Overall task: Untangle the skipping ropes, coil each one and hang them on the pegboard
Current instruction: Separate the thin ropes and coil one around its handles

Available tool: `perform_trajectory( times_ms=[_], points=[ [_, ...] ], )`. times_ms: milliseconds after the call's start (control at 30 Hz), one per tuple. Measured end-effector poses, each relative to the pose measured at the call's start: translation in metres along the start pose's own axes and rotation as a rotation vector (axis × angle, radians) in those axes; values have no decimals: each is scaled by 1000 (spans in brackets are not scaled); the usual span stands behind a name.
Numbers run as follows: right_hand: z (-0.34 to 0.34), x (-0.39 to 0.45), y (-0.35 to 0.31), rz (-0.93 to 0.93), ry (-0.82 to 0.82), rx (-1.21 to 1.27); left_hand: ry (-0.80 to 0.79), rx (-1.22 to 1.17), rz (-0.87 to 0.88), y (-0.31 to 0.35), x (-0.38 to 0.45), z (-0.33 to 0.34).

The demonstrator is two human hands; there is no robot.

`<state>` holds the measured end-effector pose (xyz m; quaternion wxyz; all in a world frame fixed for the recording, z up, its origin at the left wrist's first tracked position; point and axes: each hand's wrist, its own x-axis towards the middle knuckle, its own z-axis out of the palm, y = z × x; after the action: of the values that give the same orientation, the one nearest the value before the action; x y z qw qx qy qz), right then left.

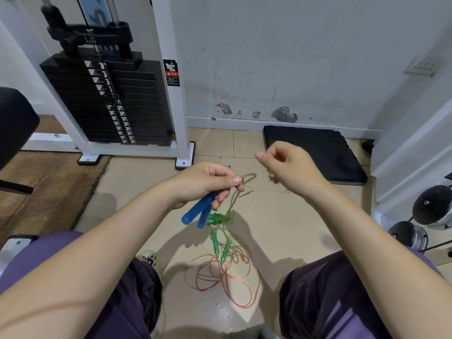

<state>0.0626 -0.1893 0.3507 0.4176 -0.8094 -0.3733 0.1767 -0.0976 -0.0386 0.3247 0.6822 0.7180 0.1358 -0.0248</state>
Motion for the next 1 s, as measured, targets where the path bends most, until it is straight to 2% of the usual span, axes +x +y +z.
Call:
perform_trajectory(
  times_ms=[67,133,200,333,433,567,700,833,1000],
  points=[
    [9,-3,-4,-38,-163,167,-25,23,-7,1,1,5],
    [17,-9,-6,-45,-370,207,-36,47,3,2,1,7],
    [20,-13,-7,-16,-485,211,-22,88,8,3,1,6],
    [7,-9,-7,-5,-462,105,42,194,-22,0,2,3],
    [-1,-7,-5,-14,-389,135,103,304,-31,-3,2,1],
    [-12,-2,0,-25,-249,165,70,227,-91,-1,-2,-6],
    [-15,-1,4,-46,-319,169,-75,184,-109,3,-5,-7],
    [-8,-4,3,-39,-437,176,-153,79,-81,6,-8,-5],
    [-13,-2,2,-46,-393,233,-151,58,-129,8,-11,-8]
  ],
)
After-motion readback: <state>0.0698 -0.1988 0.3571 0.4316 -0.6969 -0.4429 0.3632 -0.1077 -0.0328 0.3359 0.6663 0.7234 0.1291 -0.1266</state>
